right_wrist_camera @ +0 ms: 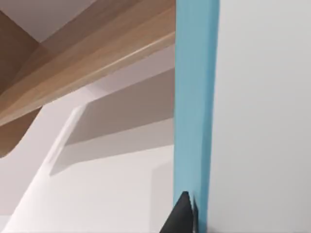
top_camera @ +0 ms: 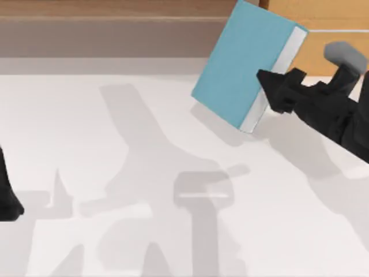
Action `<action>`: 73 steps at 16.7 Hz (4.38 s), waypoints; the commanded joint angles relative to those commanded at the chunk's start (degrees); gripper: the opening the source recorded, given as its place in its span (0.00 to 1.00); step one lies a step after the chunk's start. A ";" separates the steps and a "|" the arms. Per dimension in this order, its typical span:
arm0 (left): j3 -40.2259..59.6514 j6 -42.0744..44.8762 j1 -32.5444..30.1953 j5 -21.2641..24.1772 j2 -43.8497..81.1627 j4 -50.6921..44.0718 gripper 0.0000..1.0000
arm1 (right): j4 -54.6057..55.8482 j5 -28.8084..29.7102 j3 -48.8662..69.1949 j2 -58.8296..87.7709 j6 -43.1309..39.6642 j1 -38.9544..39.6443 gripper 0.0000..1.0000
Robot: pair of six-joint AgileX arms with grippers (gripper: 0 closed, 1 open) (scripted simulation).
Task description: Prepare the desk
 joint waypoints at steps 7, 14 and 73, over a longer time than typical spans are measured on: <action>0.00 0.00 0.00 0.00 0.00 0.00 1.00 | -1.74 -11.45 -2.68 0.39 23.43 -28.62 0.00; 0.00 0.00 0.00 0.00 0.00 0.00 1.00 | -4.95 -13.92 9.08 8.30 38.71 -48.45 0.00; 0.00 0.00 0.00 0.00 0.00 0.00 1.00 | -4.14 -15.29 12.38 13.27 42.51 -53.08 1.00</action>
